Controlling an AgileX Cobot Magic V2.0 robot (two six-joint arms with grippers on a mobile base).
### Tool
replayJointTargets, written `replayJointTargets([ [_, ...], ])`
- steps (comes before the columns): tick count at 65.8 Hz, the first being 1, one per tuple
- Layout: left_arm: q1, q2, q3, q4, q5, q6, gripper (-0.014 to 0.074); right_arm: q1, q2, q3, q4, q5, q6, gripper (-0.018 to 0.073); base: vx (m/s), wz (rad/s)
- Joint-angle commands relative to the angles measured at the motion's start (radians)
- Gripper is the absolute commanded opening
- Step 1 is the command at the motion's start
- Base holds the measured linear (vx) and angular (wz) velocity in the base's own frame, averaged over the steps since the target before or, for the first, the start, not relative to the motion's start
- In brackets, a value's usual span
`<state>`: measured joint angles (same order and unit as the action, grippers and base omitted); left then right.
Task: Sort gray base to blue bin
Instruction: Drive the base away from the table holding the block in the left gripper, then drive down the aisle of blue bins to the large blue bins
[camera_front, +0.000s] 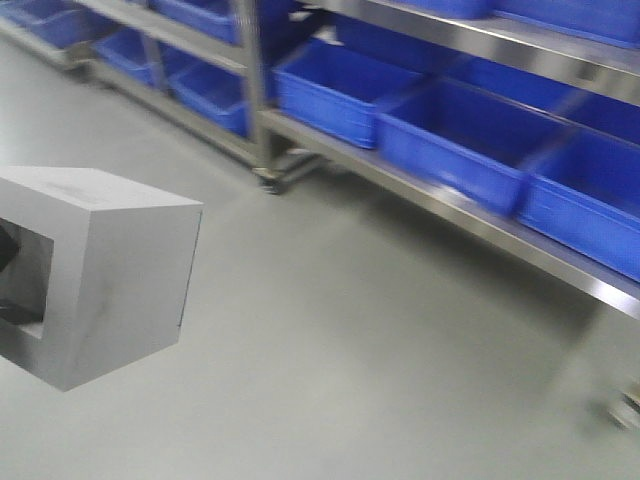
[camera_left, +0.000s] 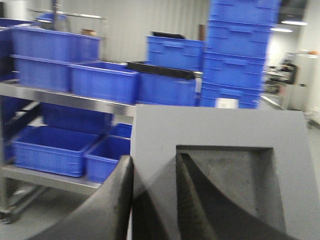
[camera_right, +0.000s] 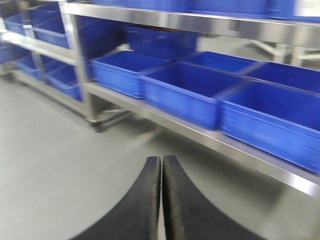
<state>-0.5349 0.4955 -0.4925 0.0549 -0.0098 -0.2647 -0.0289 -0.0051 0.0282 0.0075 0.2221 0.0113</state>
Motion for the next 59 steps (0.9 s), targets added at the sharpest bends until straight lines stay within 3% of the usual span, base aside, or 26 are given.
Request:
replayJointTargets([
  [1,-0.002,0.001,-0.031,-0.004,-0.111,-0.01,-0.0007,-0.003,0.018,0.002,-0.008,-0.072,-0.011,-0.0005,0.28,0.82],
  [32,-0.002,0.001,-0.031,-0.004,-0.111,-0.01,-0.0007,-0.003,0.018,0.002,-0.008,-0.072,-0.011,-0.0005,0.29,0.7],
  [59,-0.002,0.001,-0.031,-0.004,-0.111,-0.01,-0.0007,-0.003,0.018,0.002,-0.008,-0.072,-0.011,-0.0005,0.38,0.32],
])
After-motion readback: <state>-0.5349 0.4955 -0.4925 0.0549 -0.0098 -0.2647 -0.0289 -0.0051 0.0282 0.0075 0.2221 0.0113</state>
